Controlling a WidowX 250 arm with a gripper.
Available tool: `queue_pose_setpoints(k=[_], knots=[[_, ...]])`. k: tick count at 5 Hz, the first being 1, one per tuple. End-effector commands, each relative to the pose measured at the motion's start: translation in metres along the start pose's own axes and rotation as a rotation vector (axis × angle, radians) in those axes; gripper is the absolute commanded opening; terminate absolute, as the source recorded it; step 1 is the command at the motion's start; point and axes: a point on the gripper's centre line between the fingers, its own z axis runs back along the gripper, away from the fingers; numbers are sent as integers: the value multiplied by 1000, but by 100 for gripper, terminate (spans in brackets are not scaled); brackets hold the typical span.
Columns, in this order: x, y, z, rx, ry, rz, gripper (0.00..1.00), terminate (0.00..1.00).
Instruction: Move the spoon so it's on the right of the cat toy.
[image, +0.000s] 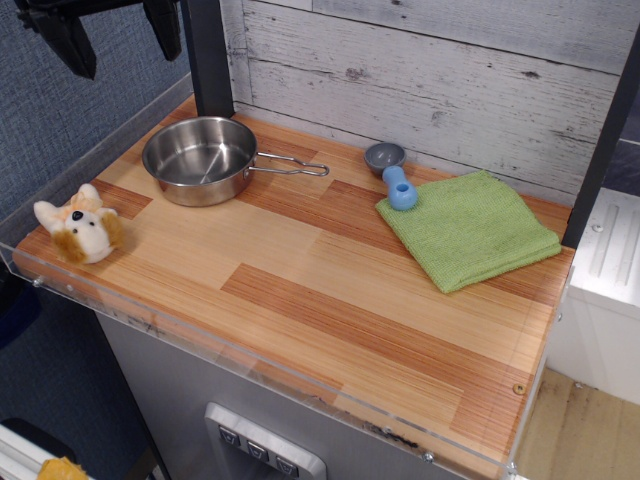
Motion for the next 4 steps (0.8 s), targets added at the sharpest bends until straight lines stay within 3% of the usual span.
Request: queue_pose_setpoints(k=[1,3,4], knots=[[0,0,0,0,0,0,100,0],[-2,-56,-25,-123,25,-32,100,0],[-7,-79,-40,-111,37,-75,100,0]])
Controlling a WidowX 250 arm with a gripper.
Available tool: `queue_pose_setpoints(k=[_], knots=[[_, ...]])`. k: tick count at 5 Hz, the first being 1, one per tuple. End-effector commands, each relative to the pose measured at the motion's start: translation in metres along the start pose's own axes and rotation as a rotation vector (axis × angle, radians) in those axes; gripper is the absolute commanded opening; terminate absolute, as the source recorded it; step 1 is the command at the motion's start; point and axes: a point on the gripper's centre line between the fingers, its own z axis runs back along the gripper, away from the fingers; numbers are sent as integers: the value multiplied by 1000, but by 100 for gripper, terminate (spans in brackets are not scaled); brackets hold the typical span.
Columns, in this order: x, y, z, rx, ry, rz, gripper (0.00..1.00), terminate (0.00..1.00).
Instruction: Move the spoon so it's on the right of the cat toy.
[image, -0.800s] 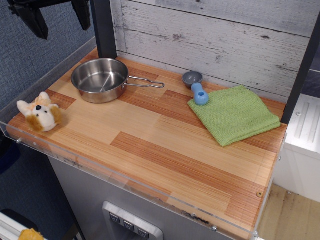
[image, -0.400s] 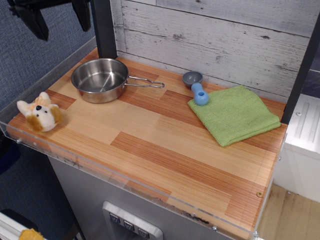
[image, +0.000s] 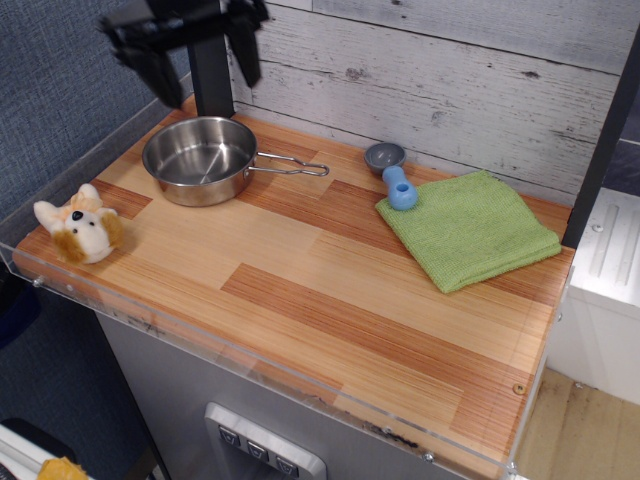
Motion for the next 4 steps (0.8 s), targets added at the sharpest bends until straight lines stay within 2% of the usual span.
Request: queue_pose_setpoints(k=[1,4], knots=[[1,-45,-28,48,-58,-112,100,0],[-5,-98,-93,76,23,-151,100,0]])
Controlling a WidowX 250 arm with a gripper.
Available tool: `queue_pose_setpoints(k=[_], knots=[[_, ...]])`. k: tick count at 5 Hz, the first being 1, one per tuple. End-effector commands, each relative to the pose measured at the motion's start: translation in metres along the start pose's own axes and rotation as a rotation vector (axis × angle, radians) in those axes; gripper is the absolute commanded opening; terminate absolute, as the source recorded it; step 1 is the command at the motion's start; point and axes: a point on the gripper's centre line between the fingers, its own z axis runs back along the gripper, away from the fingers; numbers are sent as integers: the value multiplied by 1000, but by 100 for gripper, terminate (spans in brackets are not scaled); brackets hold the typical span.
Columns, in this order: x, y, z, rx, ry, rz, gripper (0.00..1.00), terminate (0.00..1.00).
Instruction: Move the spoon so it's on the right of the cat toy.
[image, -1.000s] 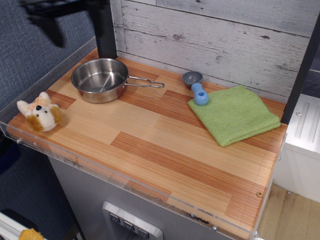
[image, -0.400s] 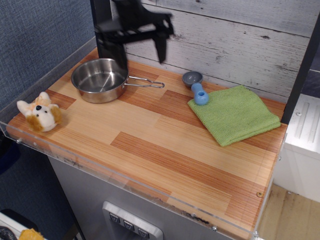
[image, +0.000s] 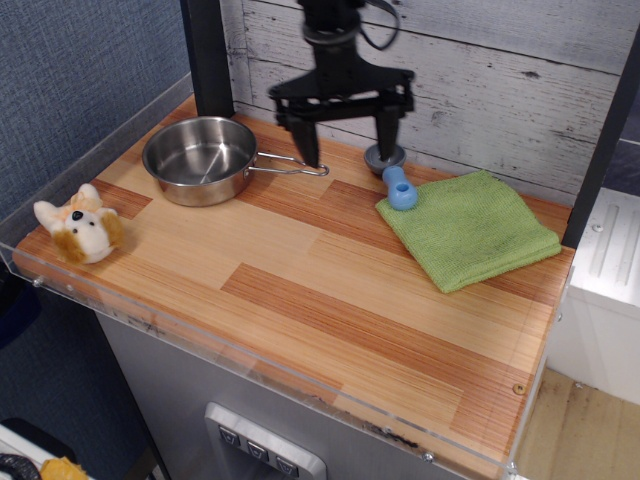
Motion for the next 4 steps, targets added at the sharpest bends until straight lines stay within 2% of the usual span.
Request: queue_pose_setpoints(k=[1,2,3,4], knots=[[8,-28,-17,-5,1,-12,100,0],[8,-30,-27,1,10,-18,100,0],[7,-26,-27,11,7,-3,0,0],[6,-23,-23,16,0,4,0,0]])
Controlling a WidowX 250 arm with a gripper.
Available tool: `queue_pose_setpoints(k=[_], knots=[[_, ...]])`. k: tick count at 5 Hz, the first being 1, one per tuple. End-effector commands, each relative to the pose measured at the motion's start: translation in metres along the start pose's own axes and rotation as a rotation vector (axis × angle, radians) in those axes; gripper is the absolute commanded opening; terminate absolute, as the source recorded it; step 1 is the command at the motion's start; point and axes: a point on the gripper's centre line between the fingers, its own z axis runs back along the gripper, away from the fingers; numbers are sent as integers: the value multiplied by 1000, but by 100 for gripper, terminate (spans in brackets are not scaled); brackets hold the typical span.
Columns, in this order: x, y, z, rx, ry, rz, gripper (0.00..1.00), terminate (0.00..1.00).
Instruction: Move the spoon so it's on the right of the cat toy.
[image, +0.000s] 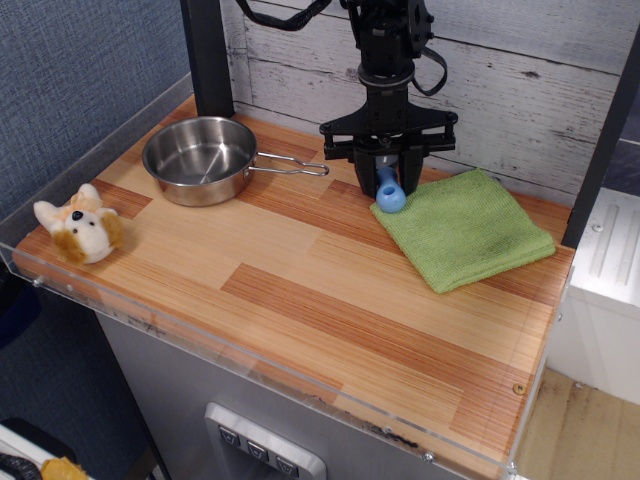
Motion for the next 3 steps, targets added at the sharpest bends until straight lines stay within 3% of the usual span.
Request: queue_pose_setpoints(k=[1,3], knots=[[1,2,23,-31,-44,0,0,0],[2,1,74,-93,-73,-28,0,0]])
